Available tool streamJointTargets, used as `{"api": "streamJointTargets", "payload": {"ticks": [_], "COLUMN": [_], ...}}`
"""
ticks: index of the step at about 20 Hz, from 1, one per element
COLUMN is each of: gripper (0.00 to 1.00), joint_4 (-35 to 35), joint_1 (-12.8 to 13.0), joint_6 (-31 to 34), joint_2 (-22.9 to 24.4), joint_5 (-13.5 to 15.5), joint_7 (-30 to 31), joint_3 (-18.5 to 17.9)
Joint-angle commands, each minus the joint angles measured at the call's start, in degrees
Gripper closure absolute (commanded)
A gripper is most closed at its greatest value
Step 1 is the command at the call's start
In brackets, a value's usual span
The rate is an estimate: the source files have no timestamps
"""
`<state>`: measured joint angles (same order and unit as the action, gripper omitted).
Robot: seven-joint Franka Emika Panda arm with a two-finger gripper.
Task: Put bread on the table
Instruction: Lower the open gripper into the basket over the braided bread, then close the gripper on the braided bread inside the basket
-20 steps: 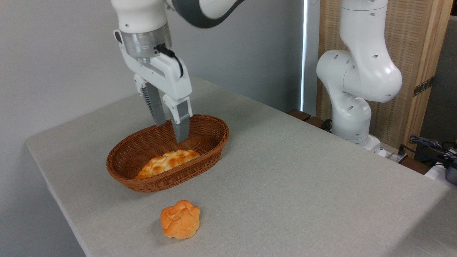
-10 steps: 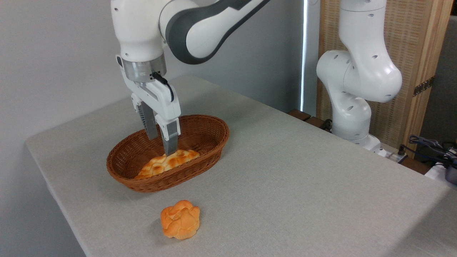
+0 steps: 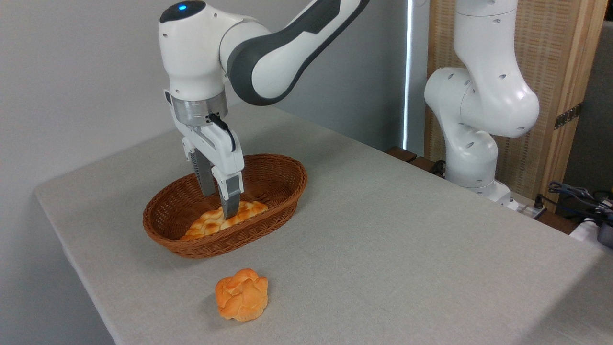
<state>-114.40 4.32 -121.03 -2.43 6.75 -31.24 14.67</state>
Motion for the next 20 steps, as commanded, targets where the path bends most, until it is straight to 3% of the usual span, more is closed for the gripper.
{"api": "streamJointTargets", "payload": {"ticks": [1,9,20], "gripper": [0.0,0.0,0.0], "joint_4": [-1.2,-1.1,-1.2], "joint_1": [-0.1,-0.1,-0.2], "joint_6": [-1.3,-1.3,-3.3], "joint_2": [0.2,0.3,0.1], "joint_5": [-2.5,-5.2,-5.1], "joint_7": [-2.9,-4.4,-4.2], "joint_3": [0.0,0.0,0.0]}}
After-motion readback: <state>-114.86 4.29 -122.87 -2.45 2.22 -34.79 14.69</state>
